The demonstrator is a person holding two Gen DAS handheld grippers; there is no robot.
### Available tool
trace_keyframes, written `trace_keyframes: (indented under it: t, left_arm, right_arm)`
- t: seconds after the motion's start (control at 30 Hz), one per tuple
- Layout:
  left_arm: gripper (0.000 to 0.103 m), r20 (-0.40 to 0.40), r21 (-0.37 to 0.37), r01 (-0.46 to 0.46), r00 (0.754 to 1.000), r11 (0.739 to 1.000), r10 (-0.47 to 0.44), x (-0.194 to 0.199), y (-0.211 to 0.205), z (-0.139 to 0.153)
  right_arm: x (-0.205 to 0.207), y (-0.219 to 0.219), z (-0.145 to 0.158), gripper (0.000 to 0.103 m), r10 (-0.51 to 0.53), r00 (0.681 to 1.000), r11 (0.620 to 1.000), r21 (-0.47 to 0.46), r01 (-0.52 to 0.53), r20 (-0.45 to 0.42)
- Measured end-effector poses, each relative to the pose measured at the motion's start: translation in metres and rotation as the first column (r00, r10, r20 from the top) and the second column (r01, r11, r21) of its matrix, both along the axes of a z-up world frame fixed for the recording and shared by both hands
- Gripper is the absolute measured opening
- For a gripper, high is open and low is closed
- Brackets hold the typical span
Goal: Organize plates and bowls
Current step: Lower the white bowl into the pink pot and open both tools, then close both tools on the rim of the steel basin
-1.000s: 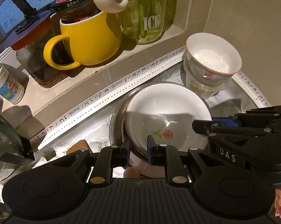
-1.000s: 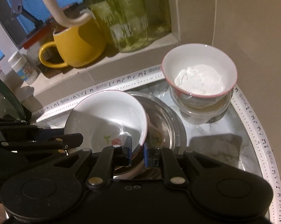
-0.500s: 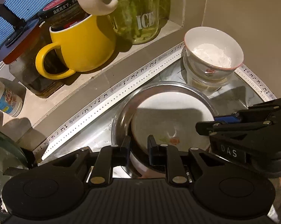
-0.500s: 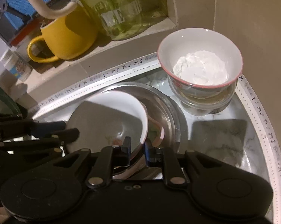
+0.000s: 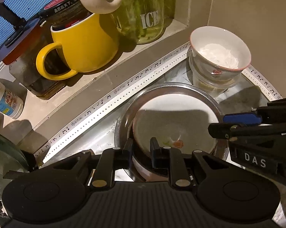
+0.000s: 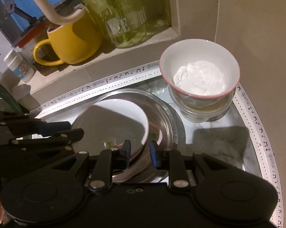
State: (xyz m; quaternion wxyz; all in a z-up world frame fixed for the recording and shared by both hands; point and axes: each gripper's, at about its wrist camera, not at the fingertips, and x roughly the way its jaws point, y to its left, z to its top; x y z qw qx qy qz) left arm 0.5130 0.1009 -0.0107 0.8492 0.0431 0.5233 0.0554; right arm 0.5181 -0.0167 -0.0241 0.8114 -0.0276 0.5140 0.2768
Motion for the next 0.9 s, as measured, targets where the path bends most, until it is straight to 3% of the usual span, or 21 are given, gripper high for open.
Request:
trace_keyframes:
  t: [0.53,0.6,0.73,0.8,0.9]
  left_arm:
    - [0.021,0.06,-0.068,-0.014,0.998,0.998,0.018,-0.023,0.007,0.02]
    - [0.021,0.085,-0.078,-0.026,0.996,0.997,0.032,-0.029,0.012,0.024]
    - [0.022,0.11,-0.132,-0.045,0.992,0.99,0.06,-0.038,0.023,0.03]
    - [0.023,0.124,-0.138,-0.044,0.99,0.989,0.062,-0.043,0.026,0.031]
    - [0.049,0.145,-0.145,-0.06,0.986,0.988,0.081,-0.048,0.032,0.03]
  right_arm:
    - [-0.02,-0.024,0.01,0.04,0.004,0.998,1.0,0.03,-0.006,0.063]
    - [-0.023,-0.03,0.011,0.044,0.004,0.997,0.999,0.037,-0.006,0.071]
    - [-0.029,-0.043,0.015,0.064,-0.004,0.995,0.999,0.048,-0.001,0.099]
    - [-0.032,-0.049,0.015,0.068,-0.006,0.995,0.998,0.058,0.0,0.1]
    - [-0.033,-0.056,0.012,0.075,-0.006,0.995,0.997,0.073,-0.002,0.099]
